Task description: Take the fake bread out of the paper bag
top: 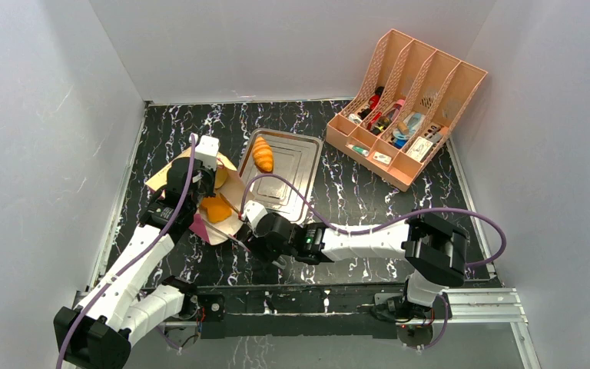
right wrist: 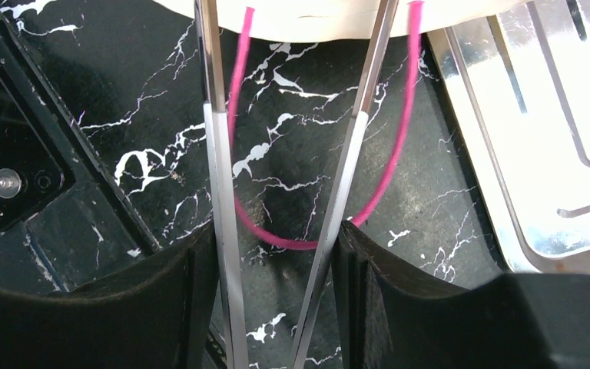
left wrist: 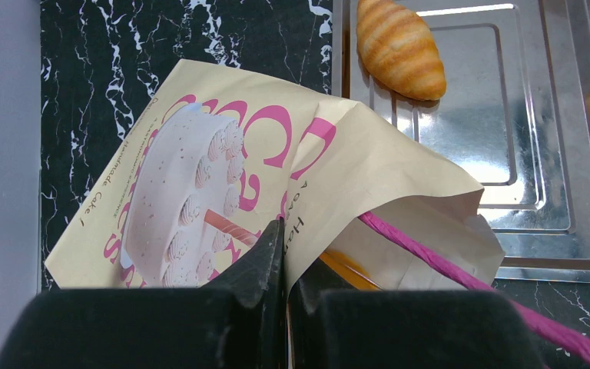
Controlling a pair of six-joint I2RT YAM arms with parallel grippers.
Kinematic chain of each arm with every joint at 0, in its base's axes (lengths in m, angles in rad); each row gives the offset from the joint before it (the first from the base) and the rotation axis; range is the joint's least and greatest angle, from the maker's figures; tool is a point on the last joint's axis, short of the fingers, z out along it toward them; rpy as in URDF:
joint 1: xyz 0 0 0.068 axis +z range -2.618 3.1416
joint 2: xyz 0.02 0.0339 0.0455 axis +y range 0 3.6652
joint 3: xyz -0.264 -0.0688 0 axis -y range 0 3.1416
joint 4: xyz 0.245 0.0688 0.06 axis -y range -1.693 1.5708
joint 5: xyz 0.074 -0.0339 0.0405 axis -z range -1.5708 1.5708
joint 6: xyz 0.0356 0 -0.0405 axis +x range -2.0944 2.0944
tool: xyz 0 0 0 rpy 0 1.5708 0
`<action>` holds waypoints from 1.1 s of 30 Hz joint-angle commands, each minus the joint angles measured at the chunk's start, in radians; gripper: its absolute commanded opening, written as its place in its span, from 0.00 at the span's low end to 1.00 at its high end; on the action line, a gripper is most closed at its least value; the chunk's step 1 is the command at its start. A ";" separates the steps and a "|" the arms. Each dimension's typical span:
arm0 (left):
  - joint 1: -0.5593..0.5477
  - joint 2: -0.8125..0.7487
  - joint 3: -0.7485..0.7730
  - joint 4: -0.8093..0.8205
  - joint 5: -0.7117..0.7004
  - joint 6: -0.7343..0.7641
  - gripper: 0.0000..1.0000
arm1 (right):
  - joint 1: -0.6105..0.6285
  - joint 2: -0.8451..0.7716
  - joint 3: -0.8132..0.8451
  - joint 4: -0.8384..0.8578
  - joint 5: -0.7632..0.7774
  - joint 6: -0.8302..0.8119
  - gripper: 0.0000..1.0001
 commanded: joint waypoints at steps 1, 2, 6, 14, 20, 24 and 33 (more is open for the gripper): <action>0.002 -0.013 0.048 0.015 0.050 -0.006 0.00 | -0.025 0.023 0.079 0.081 -0.029 -0.018 0.49; 0.002 -0.013 0.046 0.015 0.051 -0.006 0.00 | -0.028 0.027 0.082 0.080 -0.031 -0.016 0.49; 0.002 -0.016 0.045 0.018 0.055 -0.007 0.00 | -0.039 0.047 0.099 0.060 -0.037 -0.003 0.49; 0.002 -0.008 0.038 0.018 0.041 -0.008 0.00 | -0.039 0.046 0.168 -0.041 -0.042 0.054 0.49; 0.001 -0.006 0.016 0.030 0.025 -0.028 0.00 | -0.039 0.048 0.238 -0.133 -0.042 0.083 0.48; 0.002 -0.008 0.008 0.032 0.030 -0.045 0.00 | -0.039 0.078 0.302 -0.214 -0.024 0.104 0.48; 0.001 -0.014 0.000 0.028 0.029 -0.059 0.00 | -0.039 0.117 0.354 -0.306 -0.008 0.144 0.48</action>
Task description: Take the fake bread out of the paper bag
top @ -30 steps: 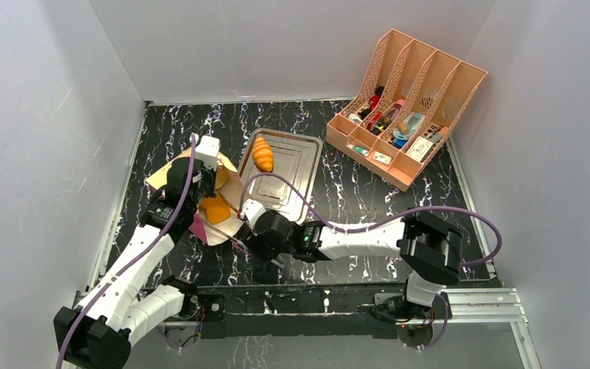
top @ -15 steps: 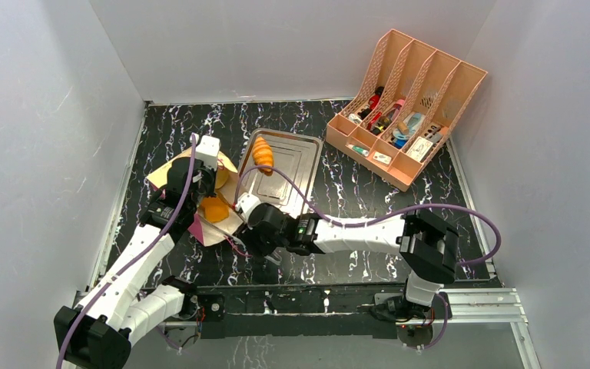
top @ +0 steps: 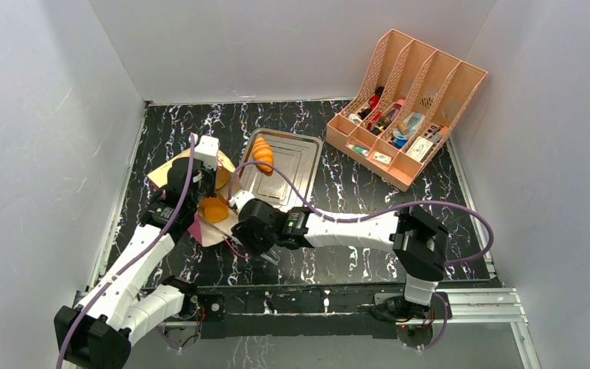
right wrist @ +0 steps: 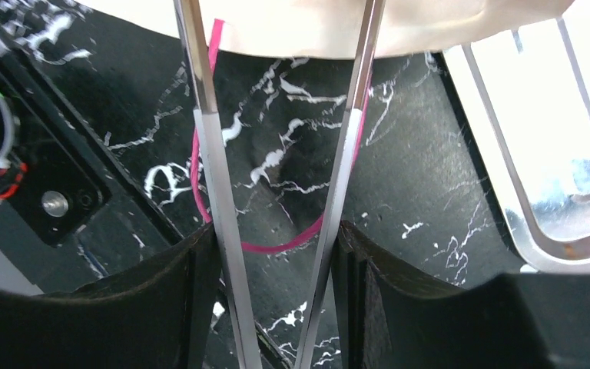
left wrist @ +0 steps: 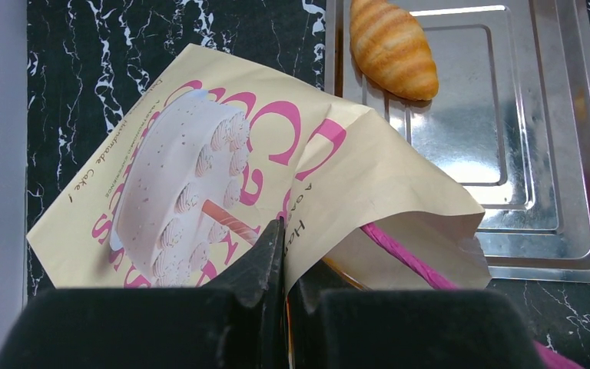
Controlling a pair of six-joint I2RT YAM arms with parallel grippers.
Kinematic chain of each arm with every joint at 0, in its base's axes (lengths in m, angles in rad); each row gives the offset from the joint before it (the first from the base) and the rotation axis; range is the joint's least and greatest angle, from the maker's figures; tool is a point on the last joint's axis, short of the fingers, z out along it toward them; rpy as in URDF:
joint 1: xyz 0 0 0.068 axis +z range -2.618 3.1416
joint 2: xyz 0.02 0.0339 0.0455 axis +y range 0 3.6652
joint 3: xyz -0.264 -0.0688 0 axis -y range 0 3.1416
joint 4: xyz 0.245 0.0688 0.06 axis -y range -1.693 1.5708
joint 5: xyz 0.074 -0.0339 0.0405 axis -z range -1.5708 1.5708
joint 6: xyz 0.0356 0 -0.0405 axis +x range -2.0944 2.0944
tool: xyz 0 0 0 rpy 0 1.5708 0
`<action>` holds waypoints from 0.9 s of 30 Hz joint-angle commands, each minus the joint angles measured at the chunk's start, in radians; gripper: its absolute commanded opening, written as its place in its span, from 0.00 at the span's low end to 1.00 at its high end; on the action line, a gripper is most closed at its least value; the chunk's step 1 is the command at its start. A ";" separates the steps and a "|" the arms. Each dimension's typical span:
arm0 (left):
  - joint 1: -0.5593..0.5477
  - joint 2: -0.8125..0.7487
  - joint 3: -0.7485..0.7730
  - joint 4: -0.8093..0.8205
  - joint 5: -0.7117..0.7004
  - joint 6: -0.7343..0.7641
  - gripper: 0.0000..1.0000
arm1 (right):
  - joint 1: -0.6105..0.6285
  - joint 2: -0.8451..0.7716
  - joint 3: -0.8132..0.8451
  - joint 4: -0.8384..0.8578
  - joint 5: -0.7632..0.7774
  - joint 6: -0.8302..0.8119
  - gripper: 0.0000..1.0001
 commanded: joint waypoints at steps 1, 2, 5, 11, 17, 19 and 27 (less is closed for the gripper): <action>0.001 -0.019 0.000 0.024 0.008 -0.041 0.00 | -0.006 0.005 0.068 -0.016 0.055 0.045 0.48; 0.001 -0.020 -0.002 0.025 0.007 -0.045 0.00 | -0.006 0.002 0.067 -0.021 0.057 0.049 0.48; 0.000 -0.018 -0.003 0.026 0.000 -0.049 0.00 | -0.006 -0.010 0.056 -0.041 0.059 0.064 0.48; 0.000 -0.018 -0.010 0.034 -0.013 -0.051 0.00 | -0.006 -0.059 0.020 -0.051 0.052 0.082 0.48; 0.000 -0.018 -0.017 0.041 -0.003 -0.063 0.00 | -0.006 -0.057 0.054 -0.077 0.052 0.076 0.48; -0.001 -0.019 -0.020 0.043 0.004 -0.069 0.00 | -0.006 -0.044 0.066 -0.077 0.052 0.071 0.48; -0.001 -0.025 -0.014 0.035 0.024 -0.080 0.00 | -0.008 0.045 0.083 -0.039 0.051 0.071 0.47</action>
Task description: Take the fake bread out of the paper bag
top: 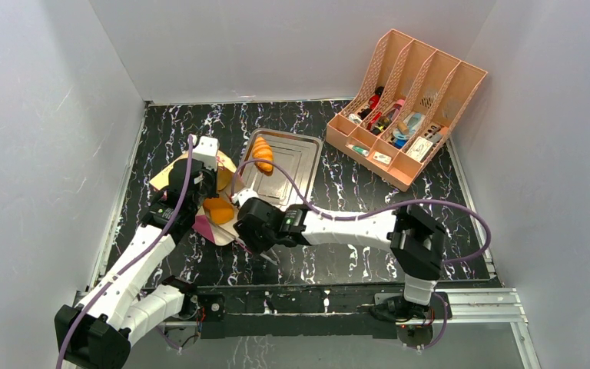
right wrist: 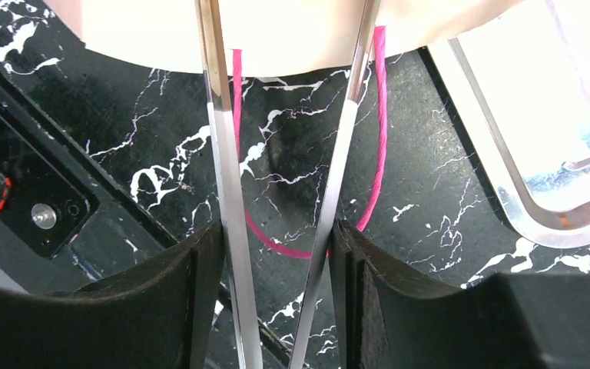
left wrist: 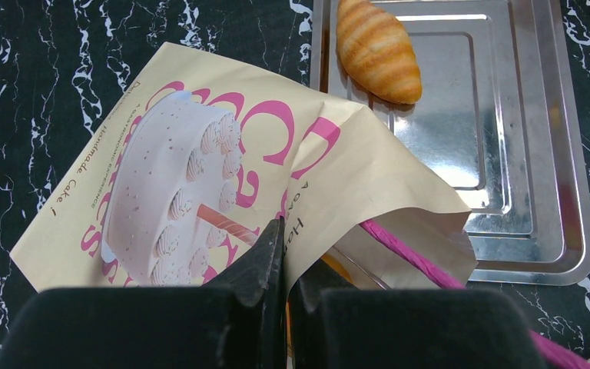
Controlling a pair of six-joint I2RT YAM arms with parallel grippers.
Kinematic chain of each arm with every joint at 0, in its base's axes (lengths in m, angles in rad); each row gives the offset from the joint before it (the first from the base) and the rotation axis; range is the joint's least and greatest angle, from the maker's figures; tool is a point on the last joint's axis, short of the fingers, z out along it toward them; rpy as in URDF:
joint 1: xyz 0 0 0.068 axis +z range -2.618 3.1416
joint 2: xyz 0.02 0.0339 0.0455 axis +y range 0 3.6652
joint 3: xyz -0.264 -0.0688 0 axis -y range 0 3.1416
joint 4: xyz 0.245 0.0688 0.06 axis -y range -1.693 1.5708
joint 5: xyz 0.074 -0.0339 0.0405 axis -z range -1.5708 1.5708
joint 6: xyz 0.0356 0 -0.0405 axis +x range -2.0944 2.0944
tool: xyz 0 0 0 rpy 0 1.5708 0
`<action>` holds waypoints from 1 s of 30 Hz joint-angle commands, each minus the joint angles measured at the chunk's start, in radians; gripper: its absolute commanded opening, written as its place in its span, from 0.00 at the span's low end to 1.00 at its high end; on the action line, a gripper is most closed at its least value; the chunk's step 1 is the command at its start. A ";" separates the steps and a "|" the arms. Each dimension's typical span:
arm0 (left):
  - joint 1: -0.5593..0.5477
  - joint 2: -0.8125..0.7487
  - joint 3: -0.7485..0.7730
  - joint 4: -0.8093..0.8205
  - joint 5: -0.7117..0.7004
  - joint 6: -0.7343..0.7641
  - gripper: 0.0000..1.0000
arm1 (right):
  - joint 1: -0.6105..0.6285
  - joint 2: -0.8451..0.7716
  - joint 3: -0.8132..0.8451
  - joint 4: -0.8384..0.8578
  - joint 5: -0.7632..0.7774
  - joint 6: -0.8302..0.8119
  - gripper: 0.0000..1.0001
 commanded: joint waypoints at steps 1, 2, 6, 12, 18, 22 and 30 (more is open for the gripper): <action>0.000 -0.025 0.004 0.014 0.021 -0.021 0.00 | -0.004 0.030 0.051 0.060 0.018 0.002 0.47; -0.001 -0.024 0.005 0.013 0.022 -0.021 0.00 | -0.005 0.037 0.052 0.064 0.018 0.002 0.47; -0.002 -0.023 -0.001 0.012 0.032 -0.025 0.00 | -0.012 0.057 0.051 0.091 0.017 0.004 0.47; -0.006 -0.019 -0.007 0.014 0.038 -0.032 0.00 | -0.022 0.088 0.072 0.114 0.003 0.011 0.41; -0.008 -0.015 0.002 0.014 0.034 -0.029 0.00 | -0.029 0.096 0.094 0.074 -0.017 0.017 0.21; -0.008 -0.008 -0.003 0.018 0.017 -0.036 0.00 | -0.029 0.063 0.086 0.050 -0.018 0.024 0.07; -0.009 0.068 0.019 0.012 -0.076 -0.055 0.00 | -0.029 -0.035 0.072 0.002 -0.024 0.027 0.00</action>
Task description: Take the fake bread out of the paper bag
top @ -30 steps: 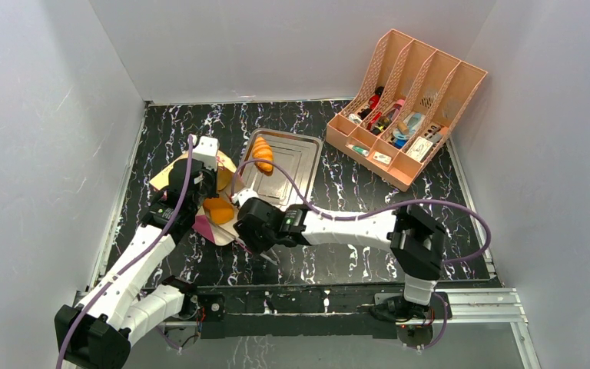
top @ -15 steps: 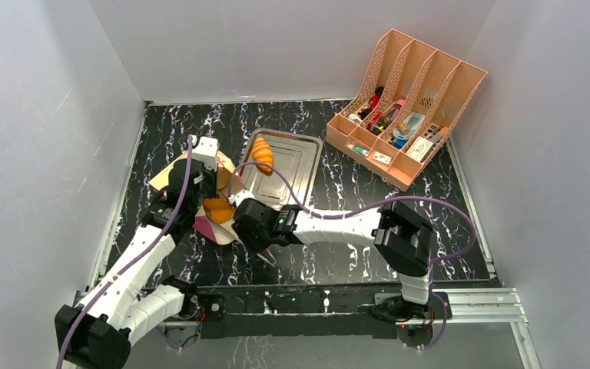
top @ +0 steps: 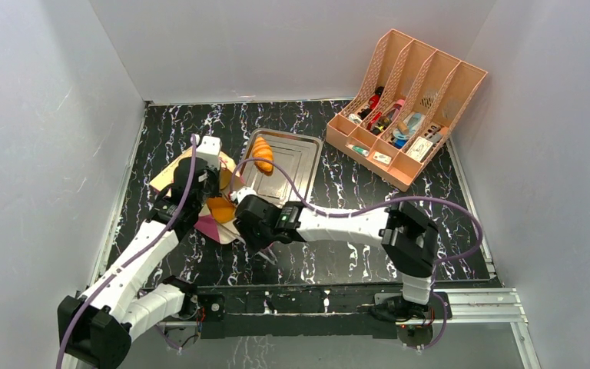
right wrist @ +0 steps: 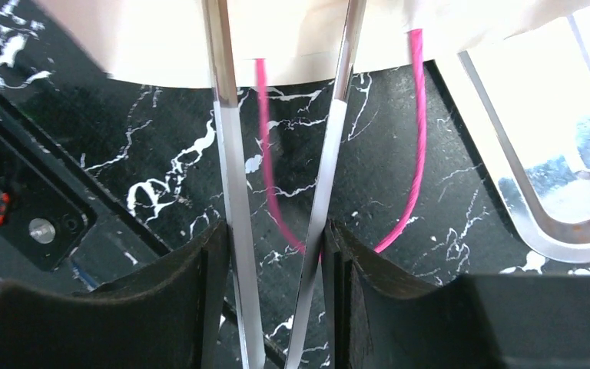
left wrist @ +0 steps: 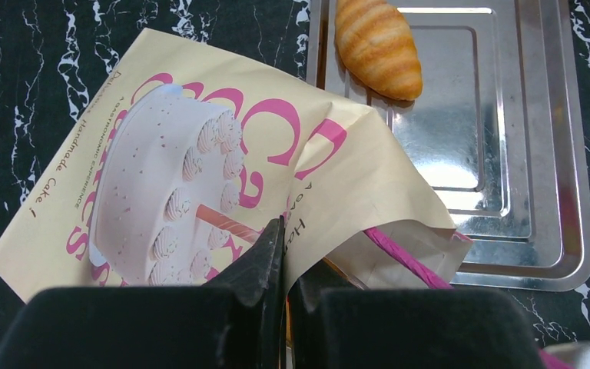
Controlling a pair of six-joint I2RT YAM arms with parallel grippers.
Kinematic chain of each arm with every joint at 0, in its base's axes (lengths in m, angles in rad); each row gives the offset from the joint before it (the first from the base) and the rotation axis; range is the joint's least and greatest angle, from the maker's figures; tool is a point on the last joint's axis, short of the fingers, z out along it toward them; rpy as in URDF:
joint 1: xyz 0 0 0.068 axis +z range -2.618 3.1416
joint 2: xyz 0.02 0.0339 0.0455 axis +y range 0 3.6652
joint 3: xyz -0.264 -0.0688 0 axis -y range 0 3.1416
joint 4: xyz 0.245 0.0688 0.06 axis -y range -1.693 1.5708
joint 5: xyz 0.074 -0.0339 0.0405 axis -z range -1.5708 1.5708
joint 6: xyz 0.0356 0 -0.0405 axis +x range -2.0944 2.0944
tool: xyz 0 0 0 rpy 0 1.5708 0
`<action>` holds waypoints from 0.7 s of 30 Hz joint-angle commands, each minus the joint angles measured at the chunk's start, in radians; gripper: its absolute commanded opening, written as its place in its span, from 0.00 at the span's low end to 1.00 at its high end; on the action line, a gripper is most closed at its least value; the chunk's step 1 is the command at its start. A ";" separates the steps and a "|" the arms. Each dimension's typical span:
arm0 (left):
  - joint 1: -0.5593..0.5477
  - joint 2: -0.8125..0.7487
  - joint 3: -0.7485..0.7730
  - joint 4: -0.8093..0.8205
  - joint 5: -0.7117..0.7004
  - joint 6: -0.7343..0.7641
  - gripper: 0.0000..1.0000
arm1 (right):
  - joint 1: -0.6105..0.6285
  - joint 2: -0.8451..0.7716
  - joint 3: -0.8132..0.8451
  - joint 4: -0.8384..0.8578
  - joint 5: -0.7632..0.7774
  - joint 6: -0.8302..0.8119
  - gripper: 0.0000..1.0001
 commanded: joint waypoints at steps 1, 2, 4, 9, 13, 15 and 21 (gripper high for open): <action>-0.002 0.044 0.024 0.002 -0.065 -0.025 0.00 | -0.007 -0.144 0.031 -0.005 0.002 0.013 0.00; -0.003 0.052 0.027 0.004 -0.071 -0.024 0.00 | -0.007 -0.161 0.026 -0.010 0.001 0.013 0.00; -0.003 0.068 0.032 0.005 -0.082 -0.022 0.00 | -0.007 -0.194 0.013 -0.021 0.004 0.009 0.00; -0.003 0.089 0.039 0.010 -0.095 -0.012 0.00 | -0.006 -0.263 -0.032 -0.033 0.008 0.011 0.00; -0.003 0.096 0.043 0.007 -0.105 -0.010 0.00 | -0.007 -0.314 -0.060 -0.036 0.009 0.015 0.00; -0.003 0.097 0.045 0.006 -0.120 -0.011 0.00 | -0.006 -0.338 -0.069 -0.038 0.011 0.017 0.00; -0.003 0.107 0.057 0.004 -0.143 -0.011 0.00 | -0.006 -0.402 -0.075 -0.055 0.017 0.020 0.00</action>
